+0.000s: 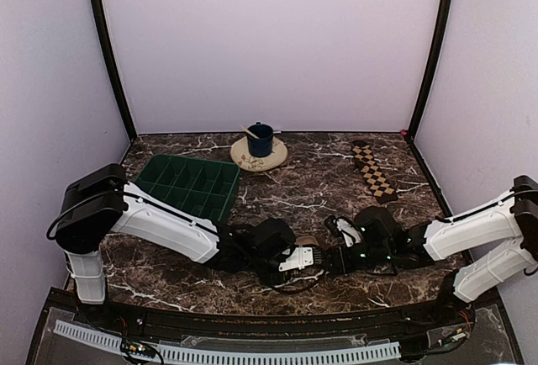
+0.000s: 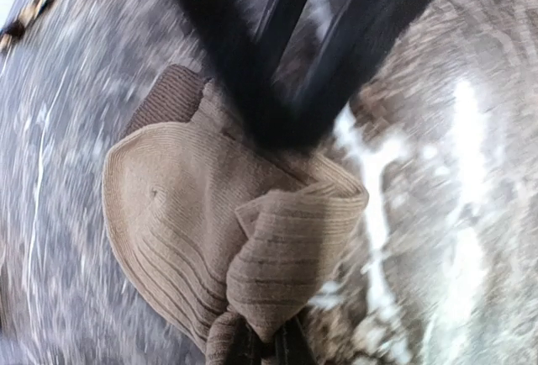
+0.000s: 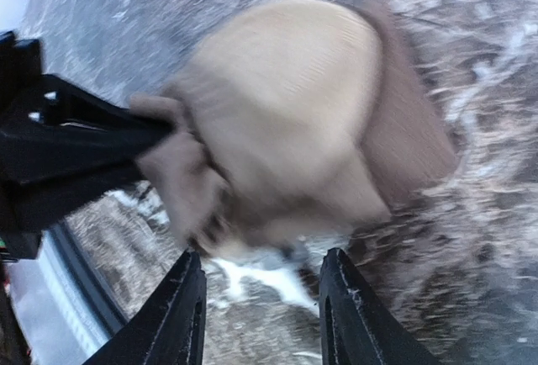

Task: Roll the socks
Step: Roll the sock at the center of the board.

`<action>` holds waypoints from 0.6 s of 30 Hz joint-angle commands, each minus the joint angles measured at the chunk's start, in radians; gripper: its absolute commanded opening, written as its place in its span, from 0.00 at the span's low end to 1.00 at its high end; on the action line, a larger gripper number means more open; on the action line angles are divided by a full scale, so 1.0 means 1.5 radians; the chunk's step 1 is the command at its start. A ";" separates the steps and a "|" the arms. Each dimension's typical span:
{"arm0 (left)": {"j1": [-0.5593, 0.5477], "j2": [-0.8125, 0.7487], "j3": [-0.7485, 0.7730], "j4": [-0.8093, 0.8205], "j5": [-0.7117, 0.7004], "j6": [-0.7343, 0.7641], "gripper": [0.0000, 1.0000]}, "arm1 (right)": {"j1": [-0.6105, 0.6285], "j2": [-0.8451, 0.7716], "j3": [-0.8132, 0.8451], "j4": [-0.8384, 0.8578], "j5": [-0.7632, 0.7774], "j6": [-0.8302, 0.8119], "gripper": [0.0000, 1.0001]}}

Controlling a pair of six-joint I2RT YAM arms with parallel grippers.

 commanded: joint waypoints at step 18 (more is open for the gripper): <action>0.060 0.097 0.251 -0.524 0.237 -0.101 0.00 | 0.000 -0.073 -0.031 -0.058 0.160 -0.056 0.43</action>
